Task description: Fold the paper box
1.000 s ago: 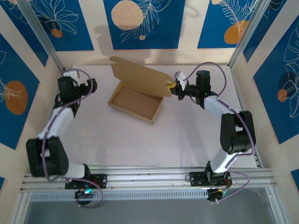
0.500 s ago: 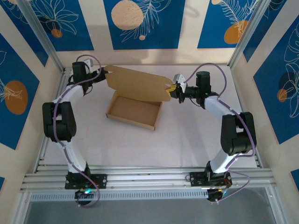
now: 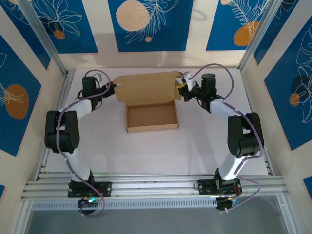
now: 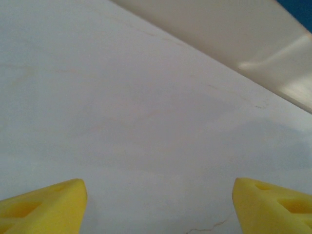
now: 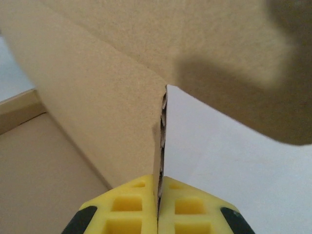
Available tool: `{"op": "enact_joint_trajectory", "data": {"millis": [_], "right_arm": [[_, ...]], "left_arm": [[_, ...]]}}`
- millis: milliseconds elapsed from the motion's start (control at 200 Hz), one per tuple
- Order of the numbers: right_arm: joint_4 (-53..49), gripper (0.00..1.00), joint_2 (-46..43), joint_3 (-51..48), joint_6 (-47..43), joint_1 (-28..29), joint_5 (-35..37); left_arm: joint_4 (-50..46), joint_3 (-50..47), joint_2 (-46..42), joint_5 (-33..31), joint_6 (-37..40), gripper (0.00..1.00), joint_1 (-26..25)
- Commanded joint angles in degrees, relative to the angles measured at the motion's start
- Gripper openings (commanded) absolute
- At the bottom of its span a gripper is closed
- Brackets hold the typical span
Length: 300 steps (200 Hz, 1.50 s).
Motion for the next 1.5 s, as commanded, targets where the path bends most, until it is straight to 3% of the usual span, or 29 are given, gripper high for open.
{"op": "enact_joint_trajectory", "data": {"millis": [0, 105, 285, 415, 535, 670, 855, 1025, 1256, 1346, 1416, 1496], "right_arm": [[6.5, 0.0, 0.5, -1.6, 2.8, 7.8, 7.8], [9.1, 0.0, 0.7, -2.8, 6.8, 10.8, 16.1], [11.7, 0.0, 1.9, -3.5, 14.4, 14.8, 24.4], [11.7, 0.0, 3.1, -2.7, 19.1, 15.2, 23.7], [10.7, 0.0, 2.3, -2.6, 17.7, 13.9, 23.5], [7.6, 0.0, 0.2, -2.5, 15.0, 9.2, 16.8], [2.4, 0.0, -0.2, -1.0, 8.3, 3.4, 1.2], [-1.9, 0.0, -0.4, 0.0, 0.2, 2.6, -5.2], [-4.9, 0.0, -1.7, -0.1, -5.9, 1.2, -10.8], [-7.5, 0.0, -1.6, 0.9, -8.4, 0.3, -12.3], [-8.0, 0.0, -1.4, 1.4, -8.5, -0.5, -13.5], [-7.7, 0.0, -1.4, 1.3, -7.9, -1.3, -14.6]], "left_arm": [[5.2, -2.7, -5.6, -7.2, -4.9, 0.79, -6.8], [5.8, -4.8, -7.6, -13.5, -5.6, 0.8, -9.0], [10.2, -7.1, -7.9, -14.2, -9.0, 0.8, -12.0], [13.2, -8.4, -7.5, -13.7, -11.4, 0.8, -13.7], [13.8, -9.6, -8.9, -13.7, -10.0, 0.82, -13.9], [11.7, -10.1, -12.9, -9.4, -1.7, 0.87, -11.7], [4.7, -9.0, -17.6, -3.1, 11.0, 0.87, -6.1], [4.8, -9.5, -19.4, -0.3, 12.3, 0.9, 0.9], [0.6, -6.9, -18.2, 2.4, 16.1, 0.93, 5.6], [4.1, -8.4, -18.9, 9.2, 20.1, 0.92, 6.8], [16.4, -14.6, -20.5, 19.0, 22.7, 0.95, 7.5], [22.3, -18.1, -21.3, 20.2, 21.6, 0.95, 9.4]]}}
